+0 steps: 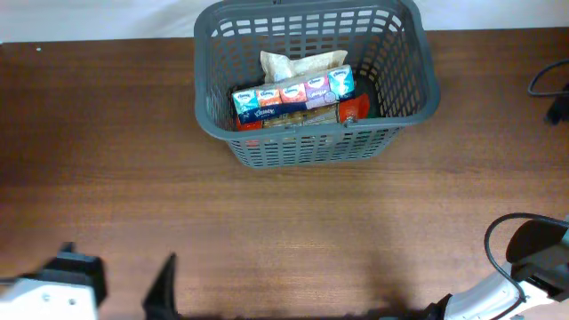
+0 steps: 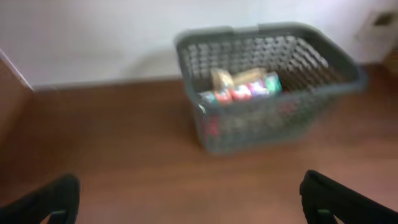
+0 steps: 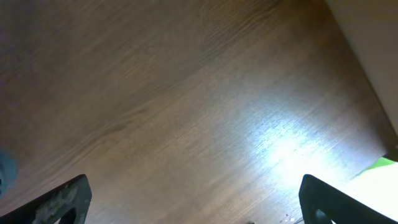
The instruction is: Pack container
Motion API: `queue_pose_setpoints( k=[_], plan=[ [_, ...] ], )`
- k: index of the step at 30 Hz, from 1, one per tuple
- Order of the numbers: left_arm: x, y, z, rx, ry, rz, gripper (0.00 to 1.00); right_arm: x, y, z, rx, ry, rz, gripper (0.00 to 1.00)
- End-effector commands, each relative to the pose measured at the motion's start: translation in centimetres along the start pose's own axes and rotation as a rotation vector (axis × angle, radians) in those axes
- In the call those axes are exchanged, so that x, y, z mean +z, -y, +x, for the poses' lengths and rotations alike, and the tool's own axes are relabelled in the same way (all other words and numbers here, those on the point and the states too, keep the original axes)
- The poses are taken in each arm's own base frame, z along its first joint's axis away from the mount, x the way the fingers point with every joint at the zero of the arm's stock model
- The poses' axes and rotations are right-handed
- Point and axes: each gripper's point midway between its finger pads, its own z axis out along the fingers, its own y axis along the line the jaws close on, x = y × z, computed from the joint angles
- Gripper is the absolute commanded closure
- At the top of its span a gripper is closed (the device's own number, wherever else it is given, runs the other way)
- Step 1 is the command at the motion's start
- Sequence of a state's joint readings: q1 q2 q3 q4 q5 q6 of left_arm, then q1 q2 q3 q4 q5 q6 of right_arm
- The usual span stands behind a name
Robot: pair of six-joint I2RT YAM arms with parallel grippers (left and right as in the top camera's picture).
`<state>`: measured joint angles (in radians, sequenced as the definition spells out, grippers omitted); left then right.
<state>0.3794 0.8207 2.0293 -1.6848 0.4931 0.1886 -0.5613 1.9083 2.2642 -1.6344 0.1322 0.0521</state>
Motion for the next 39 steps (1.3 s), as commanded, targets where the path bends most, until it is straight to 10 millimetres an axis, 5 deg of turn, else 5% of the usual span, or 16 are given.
queue_pose_setpoints(
  k=[1,8,12,19,30,39],
  plan=[
    [1.4,2.5,3.9,-0.074,-0.059,0.157,0.01,-0.1,0.1,0.1,0.011,0.001,-0.001,0.01],
    [7.8,4.4,12.1,-0.233,-0.180,0.459,0.01,-0.1,0.1,0.1,0.011,0.001,-0.001,0.02],
    [11.8,3.7,17.4,-0.444,-0.350,0.508,0.01,-0.1,0.1,0.1,0.011,0.001,-0.001,0.01],
    [13.9,4.4,25.0,-0.635,-0.589,0.547,0.01,-0.1,0.1,0.1,0.011,0.001,-0.001,0.01],
    [15.4,3.4,24.2,-0.561,-0.512,0.523,0.01,-0.1,0.1,0.1,0.011,0.001,-0.001,0.01],
    [19.2,0.1,15.1,-0.106,-0.024,0.495,0.01,-0.1,0.1,0.1,0.011,0.001,-0.001,0.01]
  ],
)
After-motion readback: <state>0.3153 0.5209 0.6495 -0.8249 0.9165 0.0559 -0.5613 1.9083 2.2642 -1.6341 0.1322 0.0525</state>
